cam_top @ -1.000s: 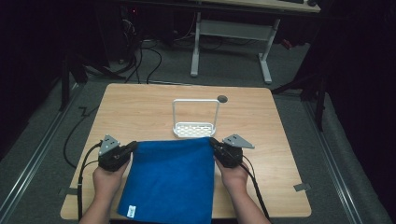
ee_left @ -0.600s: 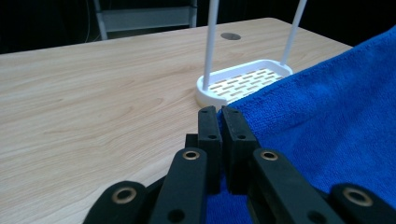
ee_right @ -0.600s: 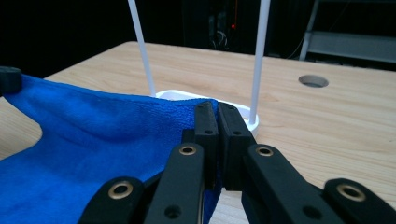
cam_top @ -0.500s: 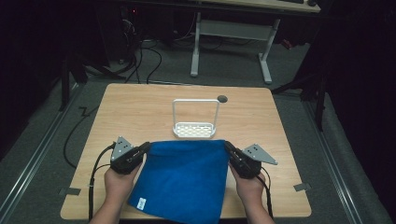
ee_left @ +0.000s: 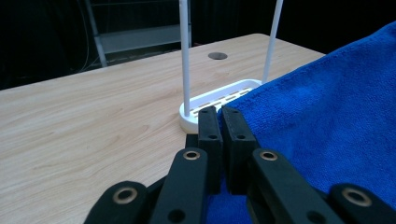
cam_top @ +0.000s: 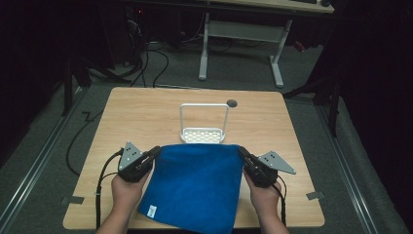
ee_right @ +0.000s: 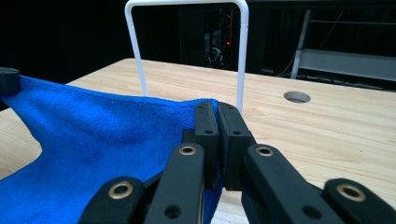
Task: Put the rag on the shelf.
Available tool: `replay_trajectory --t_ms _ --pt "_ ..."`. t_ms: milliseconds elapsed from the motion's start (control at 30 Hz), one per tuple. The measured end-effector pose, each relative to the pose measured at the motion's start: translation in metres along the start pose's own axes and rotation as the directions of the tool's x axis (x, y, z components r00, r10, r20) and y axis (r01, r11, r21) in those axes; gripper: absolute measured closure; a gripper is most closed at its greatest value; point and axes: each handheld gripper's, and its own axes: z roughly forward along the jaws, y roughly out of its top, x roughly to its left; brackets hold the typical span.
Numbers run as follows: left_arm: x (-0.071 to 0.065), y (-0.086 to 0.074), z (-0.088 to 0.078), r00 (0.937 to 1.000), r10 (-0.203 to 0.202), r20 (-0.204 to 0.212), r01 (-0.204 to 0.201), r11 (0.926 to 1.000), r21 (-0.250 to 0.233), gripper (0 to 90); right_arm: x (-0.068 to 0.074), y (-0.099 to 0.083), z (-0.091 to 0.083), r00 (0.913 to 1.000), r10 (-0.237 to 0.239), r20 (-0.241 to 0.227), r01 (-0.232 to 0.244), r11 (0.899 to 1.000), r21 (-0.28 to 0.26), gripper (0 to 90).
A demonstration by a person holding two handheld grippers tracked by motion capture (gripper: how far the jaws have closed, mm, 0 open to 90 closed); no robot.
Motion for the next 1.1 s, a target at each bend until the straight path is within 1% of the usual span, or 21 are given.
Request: replay_trajectory --t_ms 67,100,233,400,433,500,533,600,633,700,733,767,800,833,867,900,967,1000,1033,1067,1100 --pt "-0.001 0.002 -0.001 1.0 0.01 -0.002 -0.01 0.9999 -0.009 87.5 0.0 0.0 0.0 1.0 0.0 0.004 0.0 1.0 -0.002 88.1" --pt "-0.001 0.003 -0.003 0.9999 0.01 -0.003 -0.01 0.9997 -0.022 87.5 0.001 0.001 -0.001 1.0 -0.002 0.007 0.002 1.0 -0.005 88.1" --pt "0.001 0.005 -0.004 1.0 0.008 -0.002 -0.009 0.9995 -0.031 87.5 0.001 0.004 0.0 0.9999 -0.008 0.009 0.008 1.0 -0.009 88.1" --pt "0.0 0.01 -0.005 0.9998 0.022 -0.003 -0.022 0.9989 -0.042 87.5 0.001 0.01 -0.001 0.9999 -0.009 0.014 0.009 1.0 -0.019 88.1" --pt "-0.001 0.013 -0.005 0.9997 0.024 -0.004 -0.024 0.9984 -0.05 87.5 0.0 0.015 -0.002 0.9997 -0.014 0.021 0.014 1.0 -0.025 88.1" --pt "-0.001 0.015 -0.005 0.9995 0.03 -0.006 -0.031 0.9979 -0.056 87.5 0.0 0.018 -0.002 0.9996 -0.017 0.023 0.018 0.999 -0.03 88.1" --pt "-0.002 0.018 -0.005 0.9994 0.032 -0.012 -0.033 0.997 -0.071 87.5 0.0 0.026 -0.004 0.9992 -0.029 0.027 0.031 0.999 -0.043 88.1" --pt "-0.002 0.02 -0.005 0.9994 0.031 -0.013 -0.032 0.9967 -0.074 87.5 0.0 0.033 -0.006 0.9989 -0.038 0.028 0.04 0.998 -0.054 88.1" --pt "-0.003 0.025 -0.006 0.9995 0.027 -0.016 -0.029 0.9957 -0.088 87.6 0.0 0.036 -0.007 0.9986 -0.043 0.029 0.045 0.997 -0.06 88.1" --pt "-0.003 0.028 -0.006 0.9994 0.03 -0.018 -0.032 0.9953 -0.091 87.6 0.0 0.042 -0.009 0.9986 -0.046 0.027 0.047 0.996 -0.069 88.0" --pt "-0.004 0.035 -0.007 0.9991 0.037 -0.023 -0.039 0.9939 -0.103 87.5 0.0 0.045 -0.009 0.9983 -0.052 0.027 0.054 0.996 -0.076 88.1" --pt "-0.005 0.039 -0.008 0.9988 0.04 -0.027 -0.043 0.993 -0.11 87.6 0.0 0.048 -0.01 0.9983 -0.052 0.024 0.054 0.995 -0.082 88.1" --pt "-0.005 0.039 -0.008 0.9988 0.04 -0.027 -0.043 0.993 -0.11 87.6 0.0 0.048 -0.01 0.9983 -0.052 0.024 0.054 0.995 -0.082 88.1" --pt "-0.005 0.047 -0.01 0.9986 0.043 -0.032 -0.046 0.9908 -0.127 87.5 -0.001 0.054 -0.012 0.9982 -0.054 0.025 0.056 0.994 -0.094 88.0" --pt "-0.005 0.047 -0.01 0.9986 0.043 -0.032 -0.046 0.9908 -0.127 87.5 -0.001 0.056 -0.012 0.9982 -0.056 0.022 0.057 0.993 -0.103 88.1" --pt "-0.005 0.05 -0.01 0.9984 0.044 -0.036 -0.048 0.9898 -0.134 87.5 -0.001 0.056 -0.012 0.9982 -0.056 0.022 0.057 0.993 -0.103 88.1" --pt "-0.005 0.06 -0.011 0.9978 0.051 -0.042 -0.057 0.9871 -0.15 87.5 -0.002 0.063 -0.013 0.9979 -0.062 0.021 0.064 0.991 -0.119 88.1" --pt "-0.005 0.06 -0.011 0.9978 0.051 -0.042 -0.057 0.9871 -0.15 87.6 -0.002 0.063 -0.013 0.9979 -0.062 0.021 0.064 0.991 -0.119 88.1" --pt "-0.005 0.065 -0.011 0.9973 0.055 -0.048 -0.062 0.9857 -0.156 87.5 -0.003 0.067 -0.013 0.9978 -0.064 0.02 0.066 0.99 -0.125 88.0" --pt "-0.005 0.065 -0.011 0.9973 0.055 -0.048 -0.062 0.9857 -0.156 87.5 -0.003 0.067 -0.013 0.9978 -0.064 0.02 0.066 0.99 -0.125 88.0" --pt "-0.006 0.069 -0.011 0.9967 0.061 -0.053 -0.069 0.9842 -0.163 87.5 -0.004 0.071 -0.013 0.9978 -0.064 0.021 0.066 0.989 -0.134 88.1"
